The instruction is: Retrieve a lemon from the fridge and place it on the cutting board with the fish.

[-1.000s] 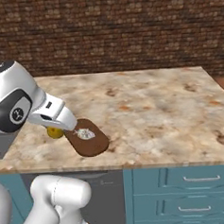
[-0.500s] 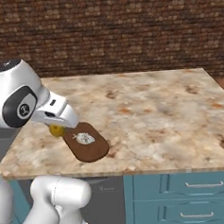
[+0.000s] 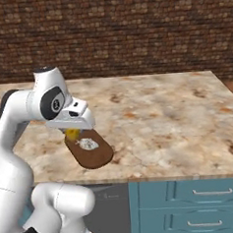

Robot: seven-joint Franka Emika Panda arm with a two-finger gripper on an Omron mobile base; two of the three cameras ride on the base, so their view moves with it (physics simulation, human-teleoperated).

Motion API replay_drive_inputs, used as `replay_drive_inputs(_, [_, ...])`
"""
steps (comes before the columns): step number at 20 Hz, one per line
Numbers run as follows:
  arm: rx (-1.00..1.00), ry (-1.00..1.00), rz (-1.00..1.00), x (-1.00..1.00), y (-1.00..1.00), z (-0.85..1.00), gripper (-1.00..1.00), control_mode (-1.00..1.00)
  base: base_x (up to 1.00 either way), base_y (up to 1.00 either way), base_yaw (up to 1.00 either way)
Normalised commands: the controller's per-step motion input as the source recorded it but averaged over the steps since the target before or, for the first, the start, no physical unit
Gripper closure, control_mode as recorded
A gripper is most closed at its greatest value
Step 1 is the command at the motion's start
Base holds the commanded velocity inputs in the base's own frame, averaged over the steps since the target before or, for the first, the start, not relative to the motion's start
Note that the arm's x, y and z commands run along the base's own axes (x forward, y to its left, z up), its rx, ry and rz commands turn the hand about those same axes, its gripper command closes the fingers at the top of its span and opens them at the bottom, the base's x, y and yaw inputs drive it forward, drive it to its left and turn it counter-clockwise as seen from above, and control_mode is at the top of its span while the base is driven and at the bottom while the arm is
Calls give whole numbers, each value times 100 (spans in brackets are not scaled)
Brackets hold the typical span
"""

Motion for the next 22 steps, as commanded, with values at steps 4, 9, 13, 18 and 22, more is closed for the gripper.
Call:
replay_drive_inputs(4, [0,2,4,95,0,-51,100,-100,0,0,0])
replay_drive_inputs(9, [0,0,0,87,19,-41,100,-100,0,0,0])
replay_drive_inputs(13, [0,0,0,22,3,-46,100,-100,0,0,0])
replay_drive_inputs(18, [0,4,0,0,0,-65,100,-100,0,0,0])
replay_drive_inputs(22, [0,0,0,3,0,-54,100,-100,0,0,0])
